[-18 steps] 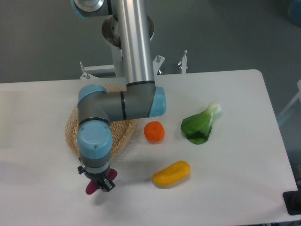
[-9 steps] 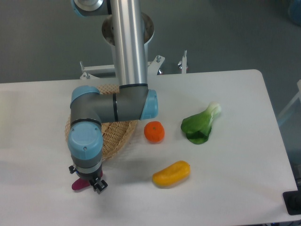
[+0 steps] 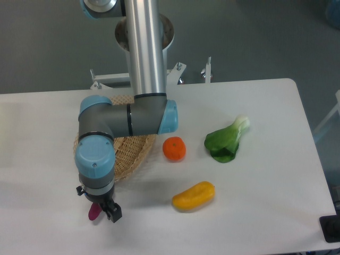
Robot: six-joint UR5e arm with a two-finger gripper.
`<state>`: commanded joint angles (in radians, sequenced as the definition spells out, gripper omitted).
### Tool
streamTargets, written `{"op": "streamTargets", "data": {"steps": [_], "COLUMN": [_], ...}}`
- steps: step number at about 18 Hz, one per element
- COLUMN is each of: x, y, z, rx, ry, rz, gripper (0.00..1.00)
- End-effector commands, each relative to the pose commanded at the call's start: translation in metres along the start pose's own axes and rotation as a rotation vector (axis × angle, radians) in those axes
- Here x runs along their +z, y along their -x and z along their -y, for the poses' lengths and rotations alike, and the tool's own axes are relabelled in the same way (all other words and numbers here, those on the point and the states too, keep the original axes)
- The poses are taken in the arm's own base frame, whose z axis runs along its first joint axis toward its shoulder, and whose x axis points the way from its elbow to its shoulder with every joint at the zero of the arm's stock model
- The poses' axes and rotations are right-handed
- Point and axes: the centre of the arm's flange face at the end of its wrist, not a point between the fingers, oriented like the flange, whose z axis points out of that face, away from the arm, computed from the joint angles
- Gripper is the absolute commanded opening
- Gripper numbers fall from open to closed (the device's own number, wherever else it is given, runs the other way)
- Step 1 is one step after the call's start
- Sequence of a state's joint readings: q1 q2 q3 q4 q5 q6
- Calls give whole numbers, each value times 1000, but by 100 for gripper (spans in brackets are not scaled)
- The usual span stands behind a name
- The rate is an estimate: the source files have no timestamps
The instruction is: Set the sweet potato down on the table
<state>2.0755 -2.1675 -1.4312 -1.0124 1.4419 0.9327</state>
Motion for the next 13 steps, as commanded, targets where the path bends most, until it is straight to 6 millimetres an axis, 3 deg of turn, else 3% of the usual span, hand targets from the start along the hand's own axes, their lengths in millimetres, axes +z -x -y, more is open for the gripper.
{"op": "streamTargets", "data": {"steps": [3,6,13], "x": [-12,-31,-54], "y": [8,34,93], "z": [-4,-26,-99], "rx": [-7,-41,-94], "ry": [-7,2,89], "rz": [29,79,151], "gripper": [100,100,100]}}
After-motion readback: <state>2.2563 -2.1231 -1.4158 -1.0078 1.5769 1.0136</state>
